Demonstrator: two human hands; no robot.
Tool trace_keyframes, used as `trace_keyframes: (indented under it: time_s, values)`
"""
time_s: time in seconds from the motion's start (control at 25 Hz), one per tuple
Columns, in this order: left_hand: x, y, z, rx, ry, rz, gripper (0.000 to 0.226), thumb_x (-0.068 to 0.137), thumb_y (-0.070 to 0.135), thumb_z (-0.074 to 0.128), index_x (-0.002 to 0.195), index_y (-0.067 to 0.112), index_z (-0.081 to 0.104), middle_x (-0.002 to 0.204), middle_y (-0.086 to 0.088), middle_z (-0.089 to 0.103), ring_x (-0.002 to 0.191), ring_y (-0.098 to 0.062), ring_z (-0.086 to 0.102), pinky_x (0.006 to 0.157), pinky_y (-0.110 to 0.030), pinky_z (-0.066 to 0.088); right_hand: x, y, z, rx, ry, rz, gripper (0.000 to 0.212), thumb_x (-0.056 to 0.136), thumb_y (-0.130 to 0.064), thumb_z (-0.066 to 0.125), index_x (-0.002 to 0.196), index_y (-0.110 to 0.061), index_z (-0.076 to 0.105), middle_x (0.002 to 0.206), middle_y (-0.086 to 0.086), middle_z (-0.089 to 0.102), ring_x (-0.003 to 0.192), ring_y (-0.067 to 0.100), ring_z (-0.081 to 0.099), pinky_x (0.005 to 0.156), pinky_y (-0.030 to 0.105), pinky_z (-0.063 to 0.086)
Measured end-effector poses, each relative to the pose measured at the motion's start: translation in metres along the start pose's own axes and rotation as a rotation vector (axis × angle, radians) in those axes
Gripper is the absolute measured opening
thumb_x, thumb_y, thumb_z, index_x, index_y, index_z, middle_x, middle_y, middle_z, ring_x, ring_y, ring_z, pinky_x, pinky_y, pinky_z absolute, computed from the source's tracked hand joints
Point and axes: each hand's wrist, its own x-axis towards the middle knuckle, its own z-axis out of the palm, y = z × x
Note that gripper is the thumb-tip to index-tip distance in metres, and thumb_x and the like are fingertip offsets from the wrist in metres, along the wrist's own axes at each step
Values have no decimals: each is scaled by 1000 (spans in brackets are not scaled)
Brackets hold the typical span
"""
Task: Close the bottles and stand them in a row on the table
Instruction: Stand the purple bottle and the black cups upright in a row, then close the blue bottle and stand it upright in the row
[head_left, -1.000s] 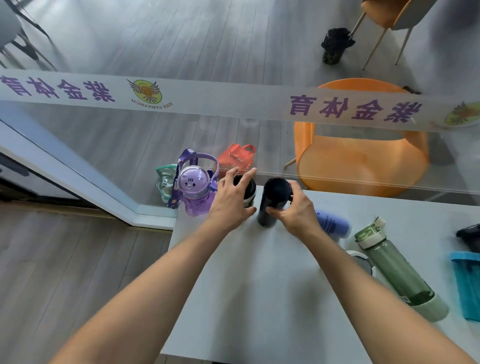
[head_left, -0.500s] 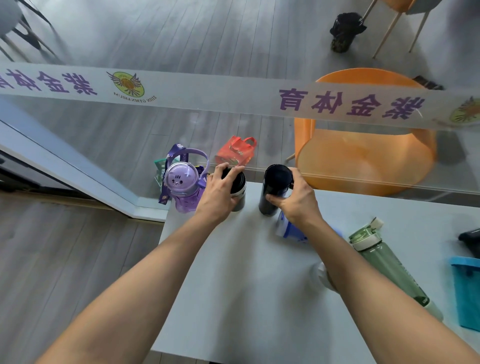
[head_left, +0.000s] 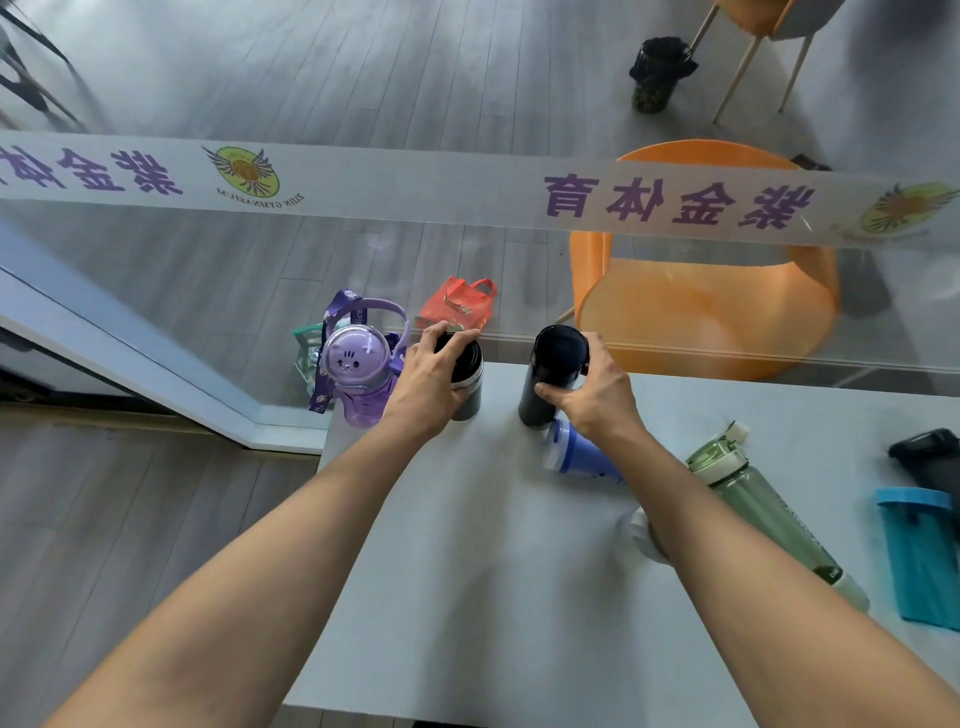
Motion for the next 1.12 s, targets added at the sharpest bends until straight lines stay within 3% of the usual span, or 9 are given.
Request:
trace_keyframes:
  time_s: [0.2, 0.36, 0.48, 0.6, 0.72, 0.8, 0.88, 1.04, 1.12]
  values:
    - [1, -1, -1, 17, -17, -15, 75, 79, 9, 71, 142, 37, 41, 152, -9, 28, 131, -39, 35, 109, -44, 34, -2, -4, 0, 8, -1, 34, 69, 69, -23, 88, 128, -24, 52, 113, -9, 61, 112, 19, 58, 90, 22, 41]
    - [-8, 6, -3, 96, -16, -1, 84, 75, 17, 73, 146, 39, 33, 156, -13, 24, 138, -41, 27, 111, -50, 29, -12, 8, -15, -65, -35, 158, 96, 66, -31, 91, 145, -25, 38, 138, 3, 57, 130, 20, 51, 105, 29, 41]
    - [-30, 18, 0, 181, 145, 67, 79, 75, 25, 74, 145, 32, 38, 151, -10, 34, 136, -34, 31, 113, -47, 29, -24, 32, -40, -199, -94, 224, 95, 68, -35, 89, 147, -23, 39, 145, 9, 53, 132, 25, 52, 101, 33, 42]
    - [-63, 38, 20, 102, 313, 146, 58, 80, 19, 66, 135, 23, 50, 137, -6, 48, 122, -30, 44, 107, -40, 35, -24, 52, -62, -300, -211, 264, 83, 71, -38, 85, 142, -24, 45, 143, 9, 55, 128, 26, 54, 99, 35, 46]
    - [-86, 58, 56, -39, 97, 66, 45, 88, 15, 56, 132, 19, 52, 127, -6, 54, 114, -30, 48, 102, -40, 39, -8, 63, -72, -381, -341, 263, 76, 73, -39, 84, 139, -26, 50, 141, 5, 56, 124, 25, 57, 102, 39, 48]
    - [-88, 68, 83, -34, -155, -92, 45, 95, 24, 48, 140, 21, 43, 134, -7, 53, 121, -31, 45, 106, -42, 36, 1, 71, -71, -418, -429, 233, 72, 74, -39, 84, 137, -27, 52, 140, 3, 57, 122, 23, 57, 101, 39, 49]
    - [-84, 76, 108, -11, -308, -246, 50, 99, 32, 41, 147, 22, 33, 141, -9, 50, 128, -33, 43, 109, -44, 35, 9, 81, -67, -451, -521, 184, 70, 75, -39, 83, 137, -27, 52, 140, 2, 57, 121, 23, 57, 101, 39, 50]
    - [-71, 84, 135, -202, -381, -516, 58, 99, 30, 38, 153, 26, 17, 148, -14, 45, 131, -35, 45, 108, -43, 39, 18, 100, -57, -505, -659, 77, 73, 76, -38, 81, 140, -25, 49, 141, 4, 55, 122, 25, 56, 98, 37, 48]
    - [-66, 89, 139, -361, -382, -609, 56, 99, 27, 37, 152, 30, 20, 148, -10, 47, 131, -29, 48, 106, -37, 40, 18, 102, -51, -505, -693, 51, 73, 75, -39, 80, 139, -27, 48, 138, 4, 56, 119, 27, 57, 98, 40, 50]
